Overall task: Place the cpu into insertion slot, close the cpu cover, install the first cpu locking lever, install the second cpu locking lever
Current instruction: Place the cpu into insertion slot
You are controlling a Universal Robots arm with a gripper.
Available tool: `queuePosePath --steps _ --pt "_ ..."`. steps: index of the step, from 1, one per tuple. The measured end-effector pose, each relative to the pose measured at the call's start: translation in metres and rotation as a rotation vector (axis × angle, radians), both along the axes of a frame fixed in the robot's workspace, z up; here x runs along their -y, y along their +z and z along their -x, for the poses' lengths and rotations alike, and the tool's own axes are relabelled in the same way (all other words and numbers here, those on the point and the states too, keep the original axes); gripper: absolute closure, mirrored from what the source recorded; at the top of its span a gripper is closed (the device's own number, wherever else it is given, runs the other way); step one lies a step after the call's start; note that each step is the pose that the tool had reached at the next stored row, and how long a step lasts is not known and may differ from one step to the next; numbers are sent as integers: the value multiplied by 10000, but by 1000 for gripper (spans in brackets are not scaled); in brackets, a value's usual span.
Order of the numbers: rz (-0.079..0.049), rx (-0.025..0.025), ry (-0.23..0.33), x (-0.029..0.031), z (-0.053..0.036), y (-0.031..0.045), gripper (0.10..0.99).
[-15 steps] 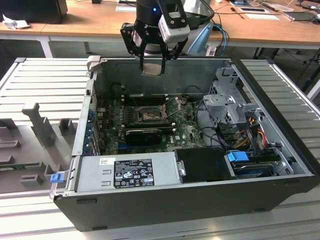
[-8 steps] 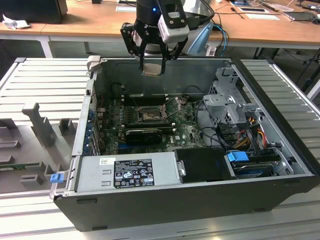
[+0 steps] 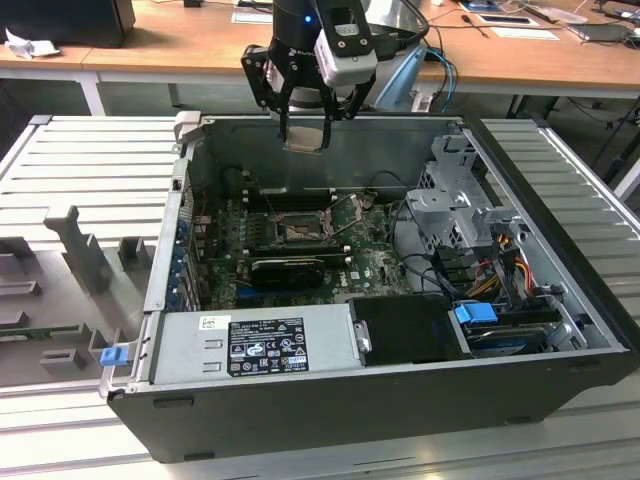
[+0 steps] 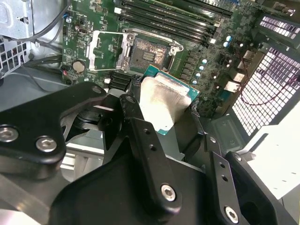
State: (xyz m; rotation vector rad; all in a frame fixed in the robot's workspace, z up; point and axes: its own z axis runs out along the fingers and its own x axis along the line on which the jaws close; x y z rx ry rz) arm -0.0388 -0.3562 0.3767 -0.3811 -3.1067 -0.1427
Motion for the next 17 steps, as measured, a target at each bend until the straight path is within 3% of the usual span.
queuePosePath --steps 17 --pt "0 0 -379 0 0 0 557"
